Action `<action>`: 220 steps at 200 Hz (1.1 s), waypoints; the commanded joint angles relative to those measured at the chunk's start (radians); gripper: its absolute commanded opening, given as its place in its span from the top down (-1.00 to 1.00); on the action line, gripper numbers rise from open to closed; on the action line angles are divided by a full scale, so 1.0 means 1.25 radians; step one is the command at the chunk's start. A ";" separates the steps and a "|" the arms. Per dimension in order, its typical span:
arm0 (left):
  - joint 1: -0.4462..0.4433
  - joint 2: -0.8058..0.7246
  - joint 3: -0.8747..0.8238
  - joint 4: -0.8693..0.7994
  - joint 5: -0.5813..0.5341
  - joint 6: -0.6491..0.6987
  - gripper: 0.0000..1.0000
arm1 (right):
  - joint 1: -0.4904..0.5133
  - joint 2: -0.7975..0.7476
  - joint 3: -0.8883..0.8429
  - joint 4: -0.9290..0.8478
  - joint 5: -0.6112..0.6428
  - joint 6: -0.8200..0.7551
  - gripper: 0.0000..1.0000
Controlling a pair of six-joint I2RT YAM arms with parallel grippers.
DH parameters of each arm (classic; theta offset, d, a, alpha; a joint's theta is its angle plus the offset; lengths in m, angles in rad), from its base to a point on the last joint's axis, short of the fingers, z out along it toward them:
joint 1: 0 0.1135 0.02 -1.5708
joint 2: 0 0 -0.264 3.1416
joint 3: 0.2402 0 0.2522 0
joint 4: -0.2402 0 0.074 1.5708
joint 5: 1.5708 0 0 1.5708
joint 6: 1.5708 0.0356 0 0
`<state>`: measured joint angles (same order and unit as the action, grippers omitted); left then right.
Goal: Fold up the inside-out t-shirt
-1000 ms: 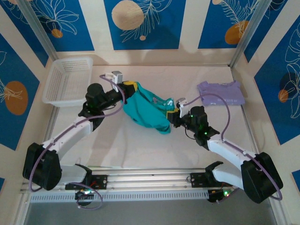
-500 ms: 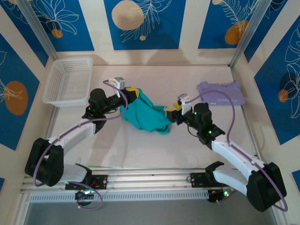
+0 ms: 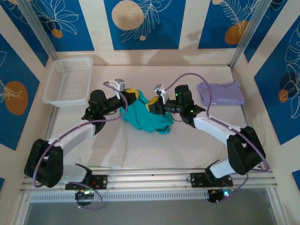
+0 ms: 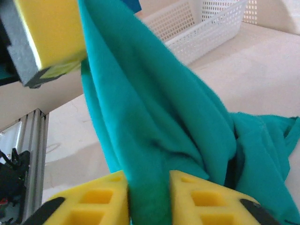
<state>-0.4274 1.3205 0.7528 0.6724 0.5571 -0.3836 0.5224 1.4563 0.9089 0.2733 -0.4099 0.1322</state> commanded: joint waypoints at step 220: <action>-0.118 -0.330 -0.148 -0.397 -0.340 0.041 -0.09 | 0.124 0.126 0.374 -0.276 0.064 0.236 1.00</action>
<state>-0.5217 0.8616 0.5102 0.1871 0.1501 -0.3328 0.6888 1.6066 1.3312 -0.0669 -0.2962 0.3431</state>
